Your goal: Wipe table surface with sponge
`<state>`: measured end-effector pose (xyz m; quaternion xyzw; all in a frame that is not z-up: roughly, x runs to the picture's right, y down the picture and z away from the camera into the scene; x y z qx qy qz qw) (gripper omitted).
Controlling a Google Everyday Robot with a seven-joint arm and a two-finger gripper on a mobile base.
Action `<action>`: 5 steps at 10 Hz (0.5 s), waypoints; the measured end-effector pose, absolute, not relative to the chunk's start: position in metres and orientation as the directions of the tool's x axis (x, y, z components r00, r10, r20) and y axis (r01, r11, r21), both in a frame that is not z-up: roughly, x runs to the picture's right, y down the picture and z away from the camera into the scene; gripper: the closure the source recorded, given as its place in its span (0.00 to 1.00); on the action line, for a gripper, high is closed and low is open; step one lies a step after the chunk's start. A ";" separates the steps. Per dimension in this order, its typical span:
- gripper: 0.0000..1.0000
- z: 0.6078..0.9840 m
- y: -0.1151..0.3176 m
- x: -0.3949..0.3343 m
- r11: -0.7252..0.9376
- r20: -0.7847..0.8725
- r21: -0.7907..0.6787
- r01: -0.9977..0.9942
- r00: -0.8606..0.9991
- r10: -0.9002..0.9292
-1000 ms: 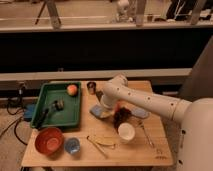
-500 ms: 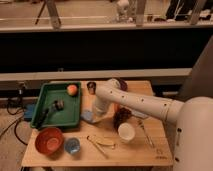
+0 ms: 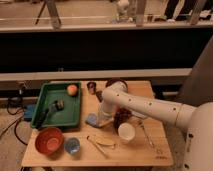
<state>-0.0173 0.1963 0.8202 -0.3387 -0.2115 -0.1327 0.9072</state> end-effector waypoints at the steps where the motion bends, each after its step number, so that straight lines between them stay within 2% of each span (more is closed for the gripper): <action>1: 0.96 0.821 0.195 -0.004 0.740 0.456 -0.563 0.368 0.885 -0.093; 5: 0.96 0.836 0.171 0.036 0.785 0.379 -0.567 0.250 0.925 -0.021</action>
